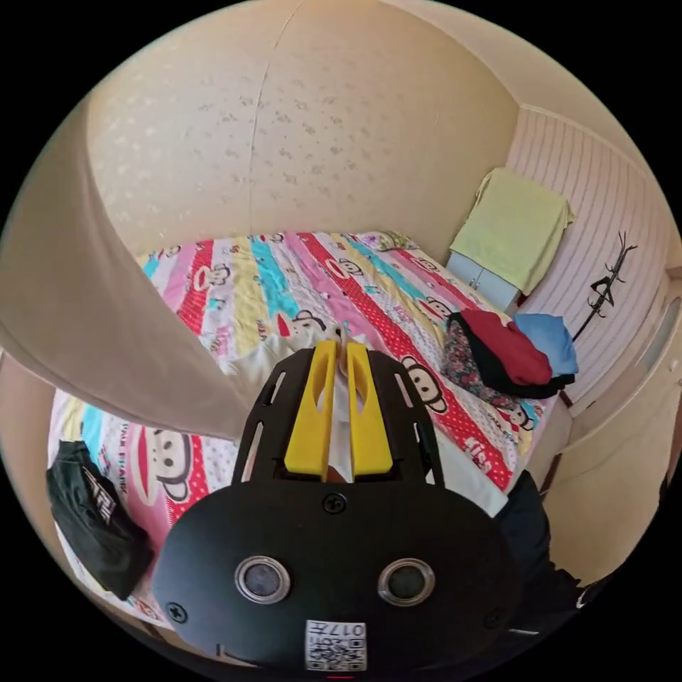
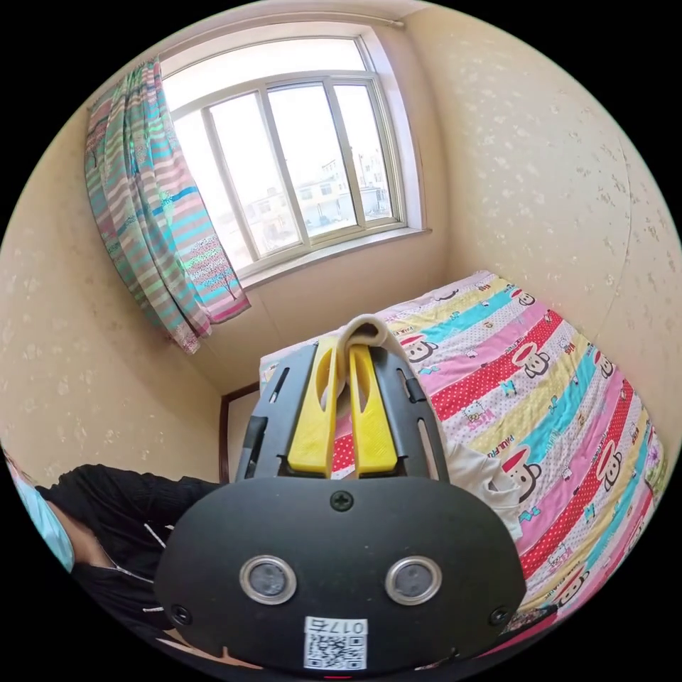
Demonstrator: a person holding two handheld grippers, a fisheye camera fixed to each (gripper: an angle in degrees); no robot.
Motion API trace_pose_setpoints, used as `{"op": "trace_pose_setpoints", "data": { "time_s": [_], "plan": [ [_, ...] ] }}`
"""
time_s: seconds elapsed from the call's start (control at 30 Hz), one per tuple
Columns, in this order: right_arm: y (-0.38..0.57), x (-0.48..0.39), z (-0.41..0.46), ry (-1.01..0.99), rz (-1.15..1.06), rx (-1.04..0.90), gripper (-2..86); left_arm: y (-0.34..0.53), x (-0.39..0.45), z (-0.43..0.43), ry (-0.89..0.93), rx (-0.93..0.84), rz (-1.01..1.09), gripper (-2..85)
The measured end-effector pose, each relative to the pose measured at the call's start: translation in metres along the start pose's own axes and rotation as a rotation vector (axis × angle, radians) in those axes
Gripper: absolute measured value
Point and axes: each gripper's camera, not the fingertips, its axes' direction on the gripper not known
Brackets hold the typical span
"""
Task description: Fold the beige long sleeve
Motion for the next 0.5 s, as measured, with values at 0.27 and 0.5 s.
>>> {"op": "trace_pose_setpoints", "data": {
  "time_s": [0.27, 0.5],
  "plan": [
    [0.006, 0.047, 0.129, -0.099, 0.081, -0.146, 3.2, 0.12, -0.088, 0.055, 0.069, -0.225, -0.057, 6.3],
    [-0.023, 0.06, 0.15, -0.2, 0.086, -0.218, 3.3, 0.204, -0.065, 0.025, -0.092, -0.274, -0.125, 11.1]
  ]
}}
